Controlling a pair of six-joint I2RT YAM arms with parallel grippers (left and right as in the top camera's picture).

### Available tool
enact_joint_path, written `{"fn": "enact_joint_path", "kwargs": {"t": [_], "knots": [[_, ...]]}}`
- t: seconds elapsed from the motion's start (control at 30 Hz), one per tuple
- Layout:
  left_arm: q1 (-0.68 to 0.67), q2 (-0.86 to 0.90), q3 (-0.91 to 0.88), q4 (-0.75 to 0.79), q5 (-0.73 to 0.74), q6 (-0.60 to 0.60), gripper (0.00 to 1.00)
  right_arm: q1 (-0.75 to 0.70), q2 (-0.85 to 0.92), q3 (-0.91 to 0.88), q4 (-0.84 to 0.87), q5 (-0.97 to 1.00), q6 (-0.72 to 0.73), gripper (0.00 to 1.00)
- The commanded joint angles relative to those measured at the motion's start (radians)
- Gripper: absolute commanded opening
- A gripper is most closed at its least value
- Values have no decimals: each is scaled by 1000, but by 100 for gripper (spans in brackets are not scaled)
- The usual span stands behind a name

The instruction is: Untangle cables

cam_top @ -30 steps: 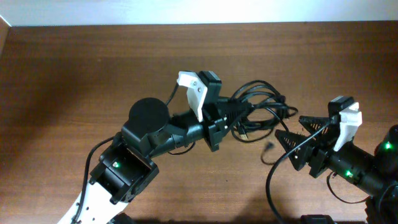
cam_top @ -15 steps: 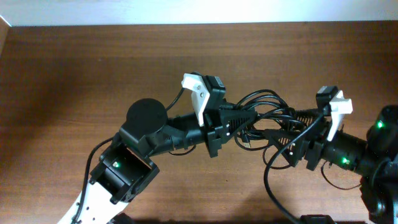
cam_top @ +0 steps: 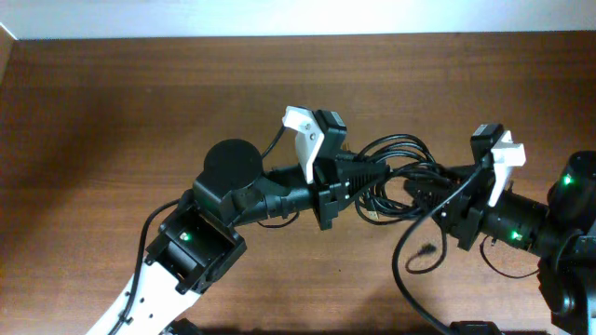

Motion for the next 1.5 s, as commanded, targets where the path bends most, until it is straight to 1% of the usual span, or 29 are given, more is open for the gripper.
{"fn": "enact_joint_path", "kwargs": {"t": [0.0, 0.03, 0.07, 0.1, 0.17, 0.2, 0.23, 0.27, 0.3, 0.37, 0.4, 0.43, 0.5, 0.57, 0.63, 0.73, 0.8, 0.87, 1.03, 1.17, 1.27, 1.37, 1.4, 1.47], "knots": [[2, -1, 12, 5, 3, -8, 0, -2, -5, 14, 0, 21, -6, 19], [5, -1, 12, 2, -2, -8, 0, -2, -5, 14, 0, 22, -6, 18], [9, -1, 12, -5, -3, -8, 8, -2, -5, 14, 0, 24, -6, 18], [19, -1, 12, -23, -3, -8, 12, -2, -5, 14, 0, 32, -6, 15], [47, -1, 12, -67, -4, -8, 11, -2, -5, 14, -3, 52, -6, 12], [61, -1, 12, -87, -3, -8, 15, -2, -5, 14, -3, 59, -6, 12], [79, -1, 12, -113, -3, -8, 29, -2, -5, 14, -3, 75, -6, 11], [97, -1, 12, -146, -3, -6, 61, -2, -5, 14, -3, 92, -6, 11], [109, -1, 12, -166, 7, 27, 71, -2, -5, 14, -4, 100, -6, 11], [118, -1, 12, -201, 31, 151, 79, -2, -5, 14, -3, 100, -6, 10], [119, -1, 12, -223, 52, 233, 82, -2, -5, 14, -4, 100, -6, 10], [119, -1, 12, -253, 82, 327, 88, -2, -5, 14, -4, 100, -6, 11], [119, -1, 12, -286, 138, 451, 90, -2, -5, 14, -13, 99, -24, 11], [119, -1, 12, -322, 212, 593, 90, -2, -5, 14, -57, 99, -80, 11], [119, -1, 12, -355, 256, 706, 92, -2, -5, 14, -113, 100, -139, 10], [119, -1, 12, -399, 261, 852, 95, -2, -5, 14, -209, 137, -222, 10], [119, -1, 12, -419, 260, 940, 95, -2, -5, 14, -266, 154, -270, 10], [119, -1, 12, -423, 238, 973, 96, -2, -5, 14, -312, 154, -309, 11], [119, 0, 12, -440, 97, 972, 95, -2, -5, 14, -403, 135, -410, 10], [119, 0, 12, -444, 81, 973, 98, -1, -5, 14, -467, 90, -528, 10], [118, 2, 12, -449, 114, 980, 100, -1, -5, 14, -500, 86, -574, 10], [104, 6, 12, -495, 252, 1121, 99, -1, -5, 14, -514, 82, -587, 10], [94, 10, 12, -509, 275, 1152, 98, -1, -5, 14, -515, 82, -587, 10], [56, 24, 12, -520, 292, 1167, 97, -1, -5, 14, -515, 78, -591, 10]]}}
